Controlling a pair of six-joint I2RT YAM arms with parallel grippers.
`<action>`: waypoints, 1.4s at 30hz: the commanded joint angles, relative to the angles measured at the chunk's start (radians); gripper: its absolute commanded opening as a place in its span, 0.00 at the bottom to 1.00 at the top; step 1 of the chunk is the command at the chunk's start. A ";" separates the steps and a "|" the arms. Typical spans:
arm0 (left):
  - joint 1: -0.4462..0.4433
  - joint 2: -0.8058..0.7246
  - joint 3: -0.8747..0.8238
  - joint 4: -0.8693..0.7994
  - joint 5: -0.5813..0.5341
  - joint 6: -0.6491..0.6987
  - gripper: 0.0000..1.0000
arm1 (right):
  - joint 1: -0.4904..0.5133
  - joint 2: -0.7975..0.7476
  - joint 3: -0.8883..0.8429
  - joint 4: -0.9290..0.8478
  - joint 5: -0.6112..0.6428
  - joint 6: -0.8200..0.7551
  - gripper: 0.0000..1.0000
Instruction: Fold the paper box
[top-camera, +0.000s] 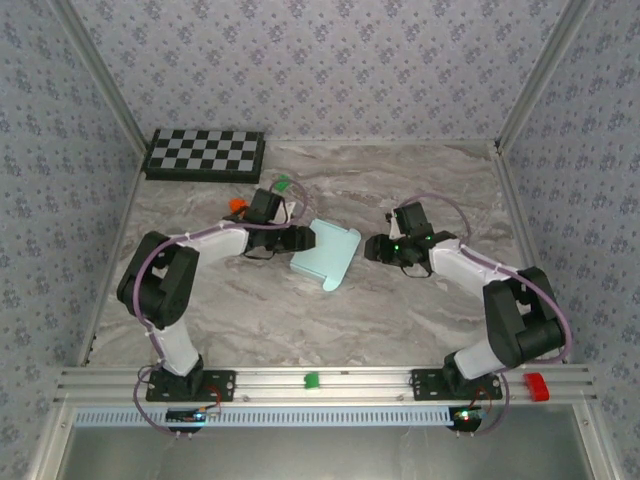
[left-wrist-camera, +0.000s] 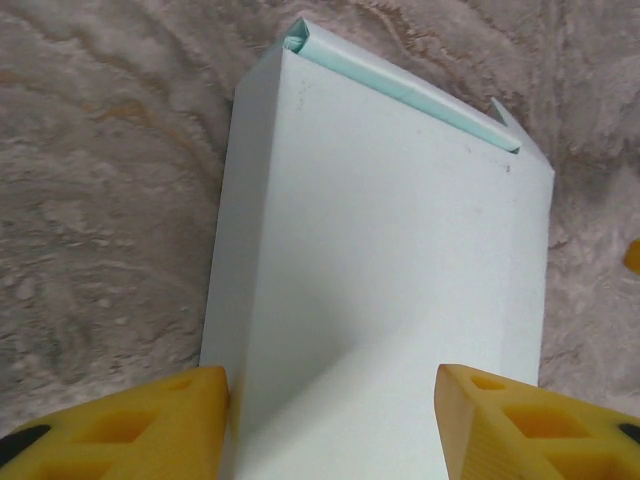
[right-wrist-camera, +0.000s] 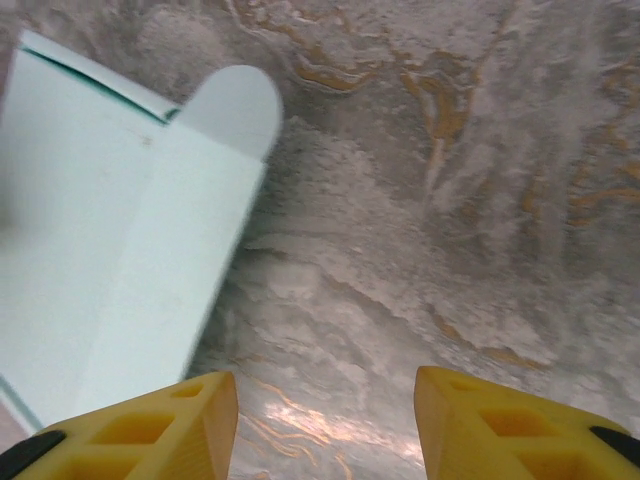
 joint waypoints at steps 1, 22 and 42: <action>-0.025 -0.031 -0.035 0.098 0.001 -0.095 0.56 | -0.006 0.022 -0.032 0.094 -0.080 0.046 0.53; -0.028 -0.035 -0.021 0.043 -0.083 -0.056 0.38 | 0.006 0.159 -0.118 0.432 -0.258 0.212 0.59; -0.027 0.049 0.005 0.091 -0.001 -0.054 0.38 | 0.037 0.245 -0.101 0.602 -0.359 0.282 0.54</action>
